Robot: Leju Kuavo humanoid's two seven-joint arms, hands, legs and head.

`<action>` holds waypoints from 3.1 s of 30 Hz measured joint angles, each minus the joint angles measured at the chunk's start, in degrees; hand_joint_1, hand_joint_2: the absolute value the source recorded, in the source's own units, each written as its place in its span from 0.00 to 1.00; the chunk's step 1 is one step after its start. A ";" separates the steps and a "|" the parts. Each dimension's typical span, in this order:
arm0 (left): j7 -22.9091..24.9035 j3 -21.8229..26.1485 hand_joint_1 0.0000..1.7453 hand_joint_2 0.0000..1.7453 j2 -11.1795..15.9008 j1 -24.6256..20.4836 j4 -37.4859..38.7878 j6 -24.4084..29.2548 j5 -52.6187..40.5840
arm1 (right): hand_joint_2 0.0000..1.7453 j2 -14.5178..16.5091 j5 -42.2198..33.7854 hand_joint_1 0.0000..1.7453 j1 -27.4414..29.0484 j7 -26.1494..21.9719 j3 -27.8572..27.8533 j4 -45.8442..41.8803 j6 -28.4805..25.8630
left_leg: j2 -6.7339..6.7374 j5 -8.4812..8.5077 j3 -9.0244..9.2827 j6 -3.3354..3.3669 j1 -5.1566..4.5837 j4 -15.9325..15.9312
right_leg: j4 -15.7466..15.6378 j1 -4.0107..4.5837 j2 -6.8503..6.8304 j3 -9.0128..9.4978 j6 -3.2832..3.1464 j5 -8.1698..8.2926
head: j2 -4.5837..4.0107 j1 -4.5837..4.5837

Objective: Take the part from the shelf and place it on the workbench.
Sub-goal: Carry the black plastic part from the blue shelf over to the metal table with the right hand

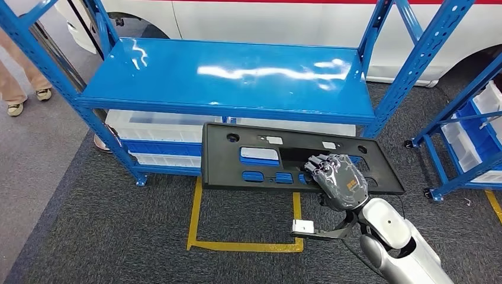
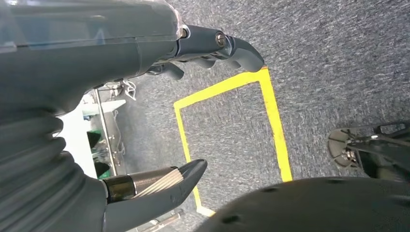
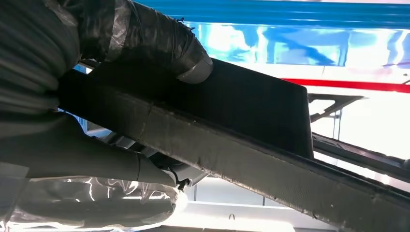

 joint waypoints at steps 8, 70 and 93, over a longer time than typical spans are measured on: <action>0.89 0.09 0.00 1.00 -0.18 0.03 -0.03 -0.21 -0.04 | 1.00 0.38 0.27 1.00 -0.39 0.53 -0.13 1.44 -0.02 | 0.48 4.37 -4.21 2.93 -0.23 -2.36 | 11.48 -0.44 0.65 -3.52 2.04 -9.99 | 0.00 0.17; -0.41 1.60 0.00 1.00 -0.39 -0.10 -0.02 -0.76 -0.12 | 1.00 0.74 -4.93 1.00 -8.03 2.92 -3.03 4.64 6.69 | 2.13 4.12 -4.82 1.92 0.35 -2.11 | 14.75 -0.14 1.05 -3.83 2.33 -10.90 | 0.00 0.16; 0.35 3.29 0.00 1.00 -0.41 -0.06 -0.03 -1.44 -0.14 | 1.00 1.40 -3.55 1.00 -6.40 4.36 -3.07 4.63 5.39 | -3.80 2.08 -4.05 1.17 -0.14 -0.51 | -0.07 0.29 7.10 1.40 0.27 -2.05 | 0.00 0.09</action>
